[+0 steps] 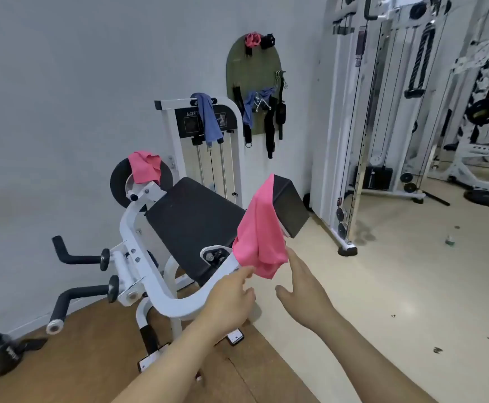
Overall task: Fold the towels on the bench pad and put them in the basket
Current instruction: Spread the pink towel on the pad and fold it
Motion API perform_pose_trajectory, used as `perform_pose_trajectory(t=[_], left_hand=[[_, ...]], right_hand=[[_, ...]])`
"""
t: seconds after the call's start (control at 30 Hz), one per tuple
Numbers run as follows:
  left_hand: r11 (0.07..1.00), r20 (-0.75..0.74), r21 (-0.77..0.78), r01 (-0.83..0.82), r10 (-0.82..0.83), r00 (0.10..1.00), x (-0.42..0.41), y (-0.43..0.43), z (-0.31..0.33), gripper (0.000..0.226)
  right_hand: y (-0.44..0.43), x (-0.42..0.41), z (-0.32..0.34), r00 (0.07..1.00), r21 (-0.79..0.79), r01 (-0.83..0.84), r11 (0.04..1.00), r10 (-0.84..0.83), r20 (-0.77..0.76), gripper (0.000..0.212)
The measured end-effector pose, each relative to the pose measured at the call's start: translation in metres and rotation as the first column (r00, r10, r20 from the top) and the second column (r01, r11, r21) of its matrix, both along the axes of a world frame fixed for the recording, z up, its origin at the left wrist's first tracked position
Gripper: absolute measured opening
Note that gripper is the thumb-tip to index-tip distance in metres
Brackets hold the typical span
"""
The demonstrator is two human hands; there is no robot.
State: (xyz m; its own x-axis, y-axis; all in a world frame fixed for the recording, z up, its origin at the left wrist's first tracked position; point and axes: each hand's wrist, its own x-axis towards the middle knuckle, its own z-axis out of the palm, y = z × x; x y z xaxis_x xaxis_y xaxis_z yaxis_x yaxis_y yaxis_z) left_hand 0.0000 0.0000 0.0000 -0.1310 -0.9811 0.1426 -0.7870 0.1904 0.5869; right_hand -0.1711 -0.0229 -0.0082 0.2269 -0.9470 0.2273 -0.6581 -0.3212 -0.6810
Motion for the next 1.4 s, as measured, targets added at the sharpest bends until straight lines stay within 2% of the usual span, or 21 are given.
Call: perform_pose_trajectory(t=[0.1,0.17,0.23,0.33,0.4,0.47,0.53,0.6,0.67,0.73,0.8,0.87,0.93,1.0,1.1,1.17,1.2,1.3,1.4], left_hand=[[0.997,-0.146,0.054,-0.056,0.063,0.987,-0.011,-0.052,0.002,0.042],[0.992,-0.233,0.098,-0.081,0.103,0.967,-0.018,-0.089,0.004,0.029],[0.98,-0.373,0.14,-0.14,0.183,0.91,-0.021,-0.124,0.001,0.028],[0.972,-0.463,0.129,-0.197,0.235,0.855,-0.021,-0.168,-0.002,0.038],[0.975,-0.508,0.13,-0.178,0.22,0.833,-0.022,-0.19,0.0,0.024],[0.982,-0.598,0.147,-0.12,0.185,0.78,-0.021,-0.206,0.006,0.005],[0.979,-0.728,0.196,-0.05,0.179,0.662,-0.013,-0.217,0.015,0.012],[0.978,-0.786,0.21,-0.012,0.176,0.593,0.003,-0.228,0.027,0.022],[0.989,-0.757,0.141,-0.047,0.139,0.639,0.025,-0.239,0.043,0.021],[0.998,-0.703,0.049,-0.049,0.07,0.707,0.049,-0.248,0.067,0.022],[0.999,-0.684,-0.007,0.031,-0.028,0.729,0.073,-0.254,0.09,0.021],[0.985,-0.692,-0.002,0.172,-0.125,0.711,0.101,-0.257,0.111,0.002],[0.952,-0.673,0.042,0.303,-0.197,0.713,0.127,-0.259,0.127,0.027],[0.939,-0.626,0.069,0.337,-0.223,0.748,0.147,-0.26,0.137,0.041],[0.964,-0.579,-0.015,0.266,-0.225,0.783,0.162,-0.255,0.14,0.028],[0.972,-0.578,-0.03,0.234,-0.208,0.789,0.168,-0.251,0.135,0.018],[0.976,-0.596,-0.024,0.218,-0.189,0.78,0.171,-0.249,0.132,0.016],[0.988,-0.626,-0.043,0.148,-0.142,0.767,0.184,-0.24,0.129,0.03],[0.995,-0.554,-0.046,0.086,-0.097,0.827,0.191,-0.232,0.131,0.017]], right_hand=[[-0.054,0.006,0.005,0.993,0.076,-0.028,0.997,0.019,0.12,0.075],[-0.087,0.011,0.016,0.952,0.174,-0.06,0.983,0.003,0.307,0.069],[-0.114,0.017,0.02,0.886,0.267,-0.059,0.962,-0.073,0.459,0.06],[-0.153,0.025,0.012,0.872,0.286,0.001,0.958,-0.141,0.469,0.058],[-0.171,0.035,0.003,0.887,0.269,0.072,0.96,-0.185,0.423,0.05],[-0.177,0.046,0.007,0.909,0.182,0.096,0.978,-0.161,0.384,0.031],[-0.178,0.054,0.023,0.949,0.099,0.017,0.995,-0.047,0.313,0.024],[-0.184,0.057,0.042,0.982,0.101,-0.113,0.989,0.095,0.163,0.017],[-0.2,0.054,0.067,0.986,0.042,-0.165,0.985,0.166,-0.022,0.015],[-0.226,0.047,0.099,0.99,-0.104,-0.14,0.985,0.137,-0.036,0.02],[-0.255,0.045,0.128,0.975,-0.177,-0.178,0.968,0.149,-0.162,0.046],[-0.285,0.051,0.143,0.884,-0.015,-0.264,0.965,0.236,-0.403,0.072],[-0.308,0.067,0.151,0.778,0.177,-0.327,0.928,0.371,-0.507,0.069],[-0.319,0.09,0.154,0.725,0.297,-0.451,0.842,0.539,-0.428,0.049],[-0.317,0.123,0.151,0.671,0.421,-0.633,0.65,0.731,-0.122,0.036],[-0.315,0.139,0.141,0.628,0.442,-0.716,0.541,0.775,0.07,0.028],[-0.314,0.144,0.136,0.623,0.446,-0.731,0.517,0.772,0.126,0.024],[-0.31,0.154,0.129,0.63,0.407,-0.751,0.52,0.749,0.206,0.023],[-0.306,0.157,0.132,0.706,0.25,-0.707,0.662,0.632,0.32,0.023]])
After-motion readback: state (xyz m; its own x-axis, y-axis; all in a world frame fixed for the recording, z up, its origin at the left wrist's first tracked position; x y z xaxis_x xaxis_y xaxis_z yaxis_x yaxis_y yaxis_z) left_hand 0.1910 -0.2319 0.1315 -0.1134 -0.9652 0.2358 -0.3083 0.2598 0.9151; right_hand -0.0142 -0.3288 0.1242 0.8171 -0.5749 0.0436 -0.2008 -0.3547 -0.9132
